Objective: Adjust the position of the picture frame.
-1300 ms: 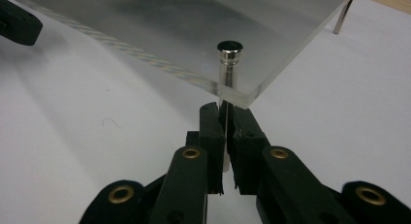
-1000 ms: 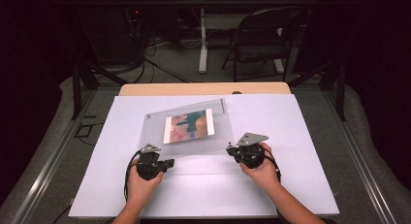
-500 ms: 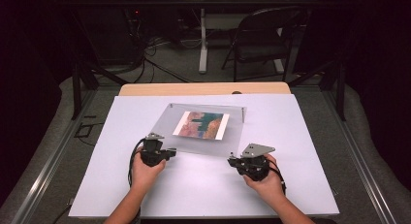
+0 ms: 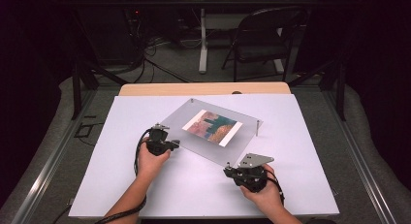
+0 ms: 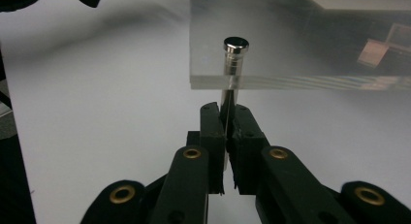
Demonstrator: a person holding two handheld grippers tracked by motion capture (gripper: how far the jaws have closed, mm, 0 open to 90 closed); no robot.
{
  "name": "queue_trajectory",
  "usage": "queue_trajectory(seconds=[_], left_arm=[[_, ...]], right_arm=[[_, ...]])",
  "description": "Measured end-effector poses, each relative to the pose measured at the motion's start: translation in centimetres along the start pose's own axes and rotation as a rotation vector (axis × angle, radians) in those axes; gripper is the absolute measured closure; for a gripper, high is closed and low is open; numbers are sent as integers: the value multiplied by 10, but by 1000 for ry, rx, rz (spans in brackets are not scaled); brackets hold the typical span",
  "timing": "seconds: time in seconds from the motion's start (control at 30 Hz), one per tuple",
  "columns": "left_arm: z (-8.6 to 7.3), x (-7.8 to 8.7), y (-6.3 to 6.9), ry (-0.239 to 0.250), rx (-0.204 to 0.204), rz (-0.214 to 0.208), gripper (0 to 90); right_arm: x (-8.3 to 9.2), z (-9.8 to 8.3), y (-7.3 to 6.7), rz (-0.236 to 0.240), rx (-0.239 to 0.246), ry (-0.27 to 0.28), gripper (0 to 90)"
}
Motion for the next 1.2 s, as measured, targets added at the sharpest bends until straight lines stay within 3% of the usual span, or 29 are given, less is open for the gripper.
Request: queue_trajectory(seconds=[0.37, 0.77, 0.83, 0.97, 1.2], left_arm=[[19, -16, -3, -13, 22, -3, 900], [35, -24, -6, 0, 35, 0, 900], [33, -21, -6, 14, 35, -8, 900], [26, -8, -9, 57, 45, 4, 854], [6, 19, -11, 109, 52, 17, 717]], right_arm=[[-5, 1, -11, 23, -25, 3, 855], [-11, 9, -13, 44, -64, 20, 854], [-15, 13, -15, 76, -86, 20, 853], [-23, 16, -21, 100, -80, 8, 852], [-38, 11, -30, 85, -56, -16, 848]])
Point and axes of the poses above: each handheld gripper's, and its own axes: x roughly backward along the jaws, z roughly out of its top, y roughly to its right, the point moved 8 cm from there along -x, roughly forward along the jaws, and after that the axes turned 2 degrees about y, right-handed, at the moved point
